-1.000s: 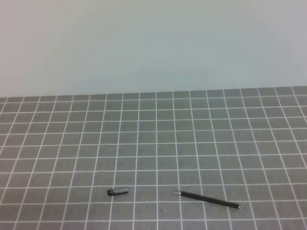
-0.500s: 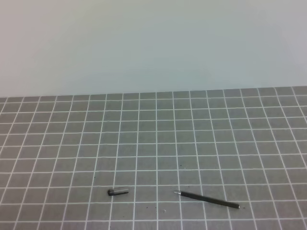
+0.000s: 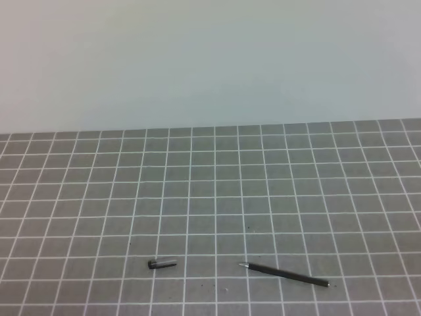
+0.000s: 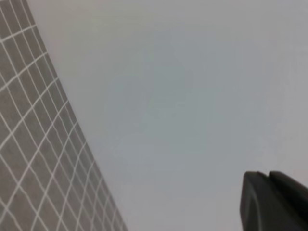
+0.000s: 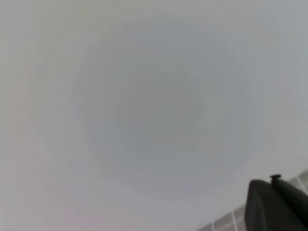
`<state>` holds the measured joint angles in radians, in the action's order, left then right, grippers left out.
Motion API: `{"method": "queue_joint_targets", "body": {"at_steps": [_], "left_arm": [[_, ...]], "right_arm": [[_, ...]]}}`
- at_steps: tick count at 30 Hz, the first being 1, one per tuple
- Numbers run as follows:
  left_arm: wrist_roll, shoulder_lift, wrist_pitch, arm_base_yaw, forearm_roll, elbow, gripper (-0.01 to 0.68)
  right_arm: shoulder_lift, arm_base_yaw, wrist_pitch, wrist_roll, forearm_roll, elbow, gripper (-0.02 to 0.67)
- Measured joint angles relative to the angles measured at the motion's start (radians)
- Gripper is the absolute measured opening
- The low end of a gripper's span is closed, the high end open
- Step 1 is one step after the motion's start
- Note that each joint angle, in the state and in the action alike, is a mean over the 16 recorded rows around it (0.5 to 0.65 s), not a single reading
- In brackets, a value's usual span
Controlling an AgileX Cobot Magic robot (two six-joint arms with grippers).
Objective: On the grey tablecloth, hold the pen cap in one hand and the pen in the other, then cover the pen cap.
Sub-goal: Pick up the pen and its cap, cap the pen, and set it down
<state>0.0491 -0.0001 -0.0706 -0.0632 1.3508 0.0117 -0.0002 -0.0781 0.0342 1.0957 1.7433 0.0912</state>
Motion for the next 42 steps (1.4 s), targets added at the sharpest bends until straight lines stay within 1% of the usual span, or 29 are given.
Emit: {"method": "queue_joint_targets", "body": {"at_steps": [7,11,14,18,21,24,26,29,38,42], "left_arm": [[-0.298,0.000,-0.063,0.000,0.009,0.084,-0.003],[-0.472,0.009,-0.095,0.000,-0.012,0.163,-0.003],[-0.573,0.035,-0.124,0.000,-0.051,0.233,-0.003],[-0.643,0.103,-0.175,0.000,-0.125,0.323,-0.003],[-0.658,0.181,-0.222,0.000,-0.203,0.388,-0.003],[-0.657,0.279,-0.282,0.000,-0.291,0.452,-0.003],[-0.654,0.350,-0.326,0.000,-0.347,0.493,-0.003],[-0.650,0.456,-0.386,0.000,-0.421,0.551,-0.003],[-0.645,0.748,-0.532,0.000,-0.598,0.709,-0.003],[-0.678,0.874,-0.605,0.000,-0.647,0.781,-0.003]], "right_arm": [[0.047,0.001,0.009,0.164,0.000,0.133,-0.003],[0.122,0.004,0.023,0.242,0.000,0.214,-0.003],[0.203,0.014,0.045,0.293,0.000,0.272,-0.003],[0.339,0.038,0.096,0.352,-0.006,0.351,-0.003],[0.447,0.064,0.148,0.374,-0.019,0.410,-0.003],[0.553,0.093,0.207,0.372,-0.063,0.465,-0.003],[0.622,0.112,0.254,0.349,-0.118,0.499,-0.004],[0.722,0.135,0.337,0.270,-0.250,0.548,-0.003],[0.984,0.175,0.663,-0.136,-0.812,0.706,-0.002],[1.066,0.207,0.787,-0.272,-0.996,0.772,-0.002]]}}
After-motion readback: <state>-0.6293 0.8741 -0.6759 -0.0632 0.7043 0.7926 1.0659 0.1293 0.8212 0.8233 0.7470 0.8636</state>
